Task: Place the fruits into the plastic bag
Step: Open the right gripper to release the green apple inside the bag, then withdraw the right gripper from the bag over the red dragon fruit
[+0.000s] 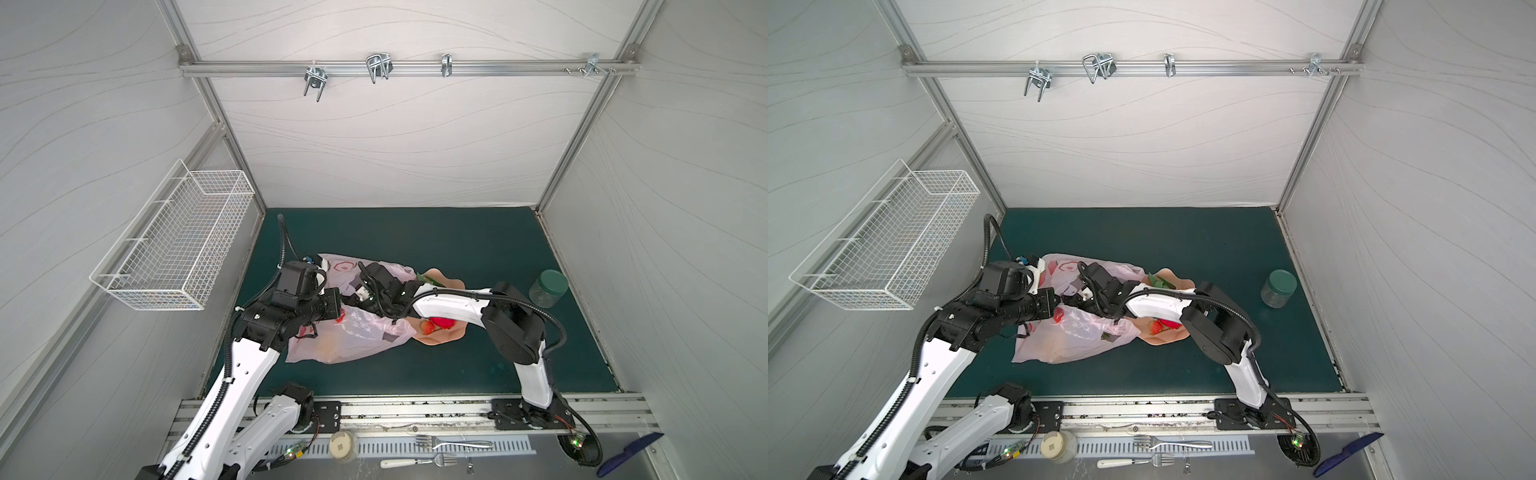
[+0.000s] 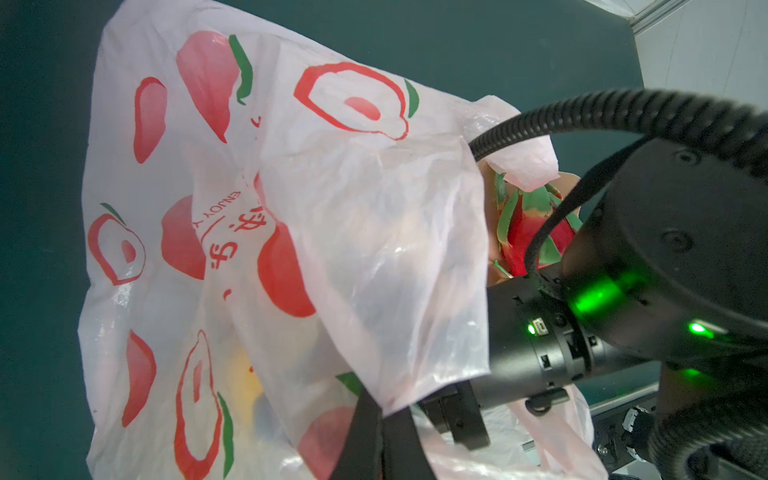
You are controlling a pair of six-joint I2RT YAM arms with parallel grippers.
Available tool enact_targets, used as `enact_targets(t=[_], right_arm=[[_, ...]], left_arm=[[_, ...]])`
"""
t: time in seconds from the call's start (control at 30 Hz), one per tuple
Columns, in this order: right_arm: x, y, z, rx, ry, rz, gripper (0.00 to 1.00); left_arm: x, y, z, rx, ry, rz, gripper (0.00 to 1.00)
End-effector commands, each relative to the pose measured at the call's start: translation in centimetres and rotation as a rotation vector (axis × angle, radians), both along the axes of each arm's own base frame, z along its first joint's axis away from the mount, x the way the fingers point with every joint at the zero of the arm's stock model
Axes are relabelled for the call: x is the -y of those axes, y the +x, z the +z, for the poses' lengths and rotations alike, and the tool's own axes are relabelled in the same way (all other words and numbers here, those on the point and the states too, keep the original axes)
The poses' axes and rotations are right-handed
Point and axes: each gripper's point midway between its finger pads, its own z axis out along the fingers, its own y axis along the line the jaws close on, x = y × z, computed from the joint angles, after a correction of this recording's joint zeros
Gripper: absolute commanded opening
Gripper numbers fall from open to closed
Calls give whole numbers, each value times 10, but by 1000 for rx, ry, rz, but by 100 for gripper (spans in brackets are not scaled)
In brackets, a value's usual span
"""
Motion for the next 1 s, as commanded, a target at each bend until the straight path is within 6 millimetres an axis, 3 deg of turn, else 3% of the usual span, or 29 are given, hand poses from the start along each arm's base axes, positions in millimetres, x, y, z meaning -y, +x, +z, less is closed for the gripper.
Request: enact_targets(t=[0.0, 0.43, 0.77, 0.97], right_arm=[[11, -1, 23, 28, 4, 5, 99], [43, 4, 42, 114, -28, -27, 99], [81, 0, 42, 205, -113, -41, 99], [102, 11, 53, 301, -122, -26, 99]], left_arm=[[-4, 1, 12, 38, -2, 24, 0], [-7, -7, 9, 32, -17, 49, 0], [-4, -11, 5, 17, -26, 32, 0], [-7, -8, 6, 14, -5, 39, 0]])
